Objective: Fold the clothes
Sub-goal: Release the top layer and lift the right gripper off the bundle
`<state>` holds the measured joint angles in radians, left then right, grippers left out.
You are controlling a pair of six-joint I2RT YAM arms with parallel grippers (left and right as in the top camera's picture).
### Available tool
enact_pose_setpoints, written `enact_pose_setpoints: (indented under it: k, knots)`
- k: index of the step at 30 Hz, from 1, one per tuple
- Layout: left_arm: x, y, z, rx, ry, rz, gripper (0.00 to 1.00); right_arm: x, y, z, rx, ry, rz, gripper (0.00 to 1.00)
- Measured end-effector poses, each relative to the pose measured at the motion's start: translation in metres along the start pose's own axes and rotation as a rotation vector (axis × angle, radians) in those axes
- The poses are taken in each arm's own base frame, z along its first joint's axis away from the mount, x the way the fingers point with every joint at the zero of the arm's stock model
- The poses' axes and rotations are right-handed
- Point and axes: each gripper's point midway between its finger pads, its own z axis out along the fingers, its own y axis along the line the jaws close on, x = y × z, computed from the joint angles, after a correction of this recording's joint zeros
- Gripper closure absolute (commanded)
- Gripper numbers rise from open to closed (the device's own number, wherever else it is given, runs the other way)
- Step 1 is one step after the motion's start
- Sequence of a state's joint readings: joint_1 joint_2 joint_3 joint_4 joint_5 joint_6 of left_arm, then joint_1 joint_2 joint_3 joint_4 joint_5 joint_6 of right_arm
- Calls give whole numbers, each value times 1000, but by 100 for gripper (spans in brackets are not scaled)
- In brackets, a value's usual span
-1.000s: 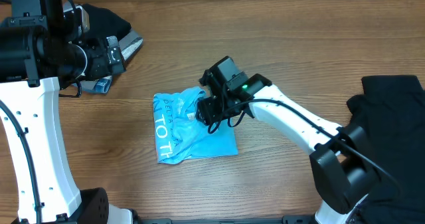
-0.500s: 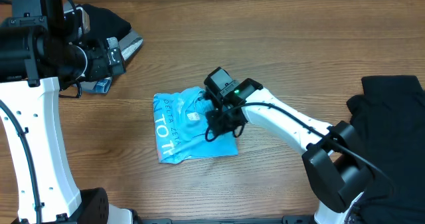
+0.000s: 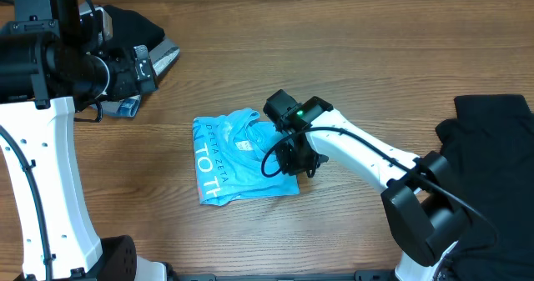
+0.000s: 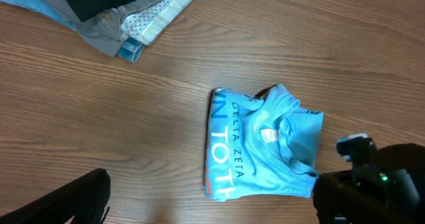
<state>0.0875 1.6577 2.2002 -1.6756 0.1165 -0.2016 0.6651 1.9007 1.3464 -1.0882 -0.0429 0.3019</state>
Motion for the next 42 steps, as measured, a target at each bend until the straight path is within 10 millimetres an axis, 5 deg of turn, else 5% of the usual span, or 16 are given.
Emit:
enact_pose_setpoints:
  k: [2,6,15,19,21,28,34,36,38,42]
  knots:
    - [0,0,0,0,0,0,0,-5,-7,-1,3,-10,20,79]
    - [0,0,0,0,0,0,0,-16,-11,-6,-59,-26,9,64]
    - [-1,0,0,1,-6,1,0,-5,35,-28,-395,12,-209,47]
    - [-2,0,0,2,-9,1,0,-1,50,-30,-431,14,-253,57]
    - [-2,-1,0,2,-10,1,0,-1,53,-27,-422,3,-254,70]
    - [-3,-1,0,2,-11,1,0,17,41,-2,-361,63,-167,95]
    - [-2,-1,0,2,-10,1,0,24,20,5,-246,97,-89,96]
    - [-2,0,0,2,-10,5,0,29,7,7,-184,123,-57,88]
    - [-3,-1,0,2,-12,9,0,29,-3,6,-147,122,-39,57]
    - [-3,-1,0,3,-14,21,0,22,-16,-2,-116,82,-18,51]
